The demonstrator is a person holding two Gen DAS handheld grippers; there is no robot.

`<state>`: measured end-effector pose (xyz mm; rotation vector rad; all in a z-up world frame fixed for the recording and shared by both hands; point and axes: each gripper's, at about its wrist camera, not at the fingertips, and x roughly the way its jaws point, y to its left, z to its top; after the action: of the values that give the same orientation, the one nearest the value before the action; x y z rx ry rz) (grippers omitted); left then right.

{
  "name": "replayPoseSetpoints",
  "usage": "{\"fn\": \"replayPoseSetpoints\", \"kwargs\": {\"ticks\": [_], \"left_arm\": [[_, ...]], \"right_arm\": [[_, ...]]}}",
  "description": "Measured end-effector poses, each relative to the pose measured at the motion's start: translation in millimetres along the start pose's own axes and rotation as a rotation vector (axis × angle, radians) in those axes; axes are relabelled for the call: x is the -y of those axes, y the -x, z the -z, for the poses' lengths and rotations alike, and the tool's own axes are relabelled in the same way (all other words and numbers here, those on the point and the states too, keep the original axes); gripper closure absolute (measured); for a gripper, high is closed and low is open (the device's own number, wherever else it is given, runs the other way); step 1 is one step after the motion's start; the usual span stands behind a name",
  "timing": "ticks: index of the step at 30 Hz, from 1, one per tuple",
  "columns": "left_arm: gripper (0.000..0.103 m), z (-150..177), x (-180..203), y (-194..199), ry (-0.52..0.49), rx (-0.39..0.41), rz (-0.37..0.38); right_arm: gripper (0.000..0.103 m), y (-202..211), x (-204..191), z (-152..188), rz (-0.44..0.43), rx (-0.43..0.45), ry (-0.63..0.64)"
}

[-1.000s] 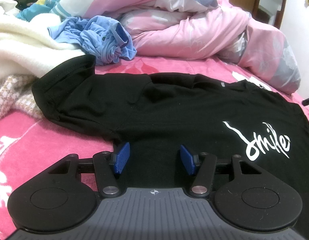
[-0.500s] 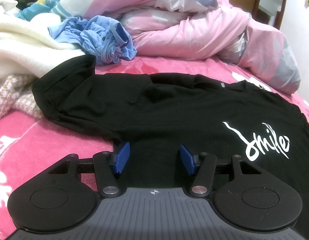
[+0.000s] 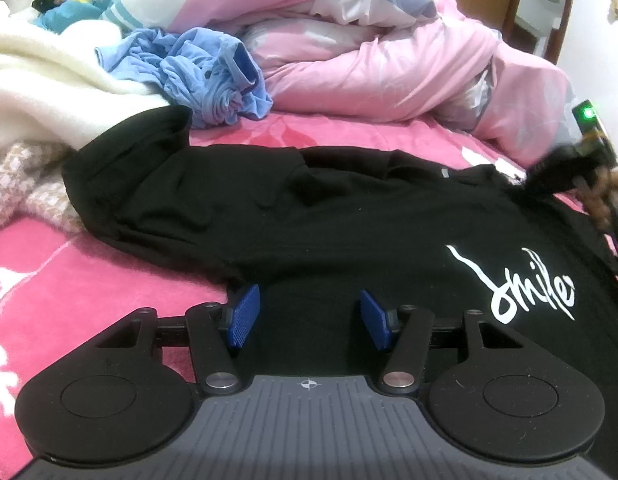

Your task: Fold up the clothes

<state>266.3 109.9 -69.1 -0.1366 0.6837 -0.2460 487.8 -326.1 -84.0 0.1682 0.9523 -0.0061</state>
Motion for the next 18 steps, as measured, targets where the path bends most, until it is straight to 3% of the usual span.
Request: {"fn": "replayPoseSetpoints", "kwargs": {"ticks": [2, 3, 8, 10, 12, 16, 18], "left_arm": [[0.047, 0.1, 1.0, 0.4, -0.003, 0.000, -0.003], [0.047, 0.3, 2.0, 0.7, -0.007, 0.001, -0.007], [0.047, 0.0, 3.7, 1.6, -0.008, -0.001, -0.014], [0.047, 0.2, 3.6, 1.6, -0.009, 0.000, -0.014], [0.047, 0.4, 2.0, 1.4, -0.003, 0.002, -0.008], [0.047, 0.3, -2.6, 2.4, 0.025, 0.006, 0.012], [0.047, 0.4, -2.0, 3.0, 0.028, 0.006, 0.012]], "right_arm": [[0.096, 9.9, 0.7, -8.8, 0.120, 0.087, -0.020], [0.095, 17.9, -2.4, -7.9, 0.106, 0.087, -0.009], [0.095, 53.0, -32.1, 14.4, -0.127, 0.019, 0.080], [0.095, 39.6, -54.5, 25.6, -0.147, -0.045, 0.145], [0.096, 12.4, -68.0, 27.2, -0.112, -0.076, 0.159], [0.098, -14.2, -48.2, 3.9, -0.085, 0.042, -0.092], [0.094, 2.1, -60.2, 0.3, -0.009, 0.104, -0.072]]}}
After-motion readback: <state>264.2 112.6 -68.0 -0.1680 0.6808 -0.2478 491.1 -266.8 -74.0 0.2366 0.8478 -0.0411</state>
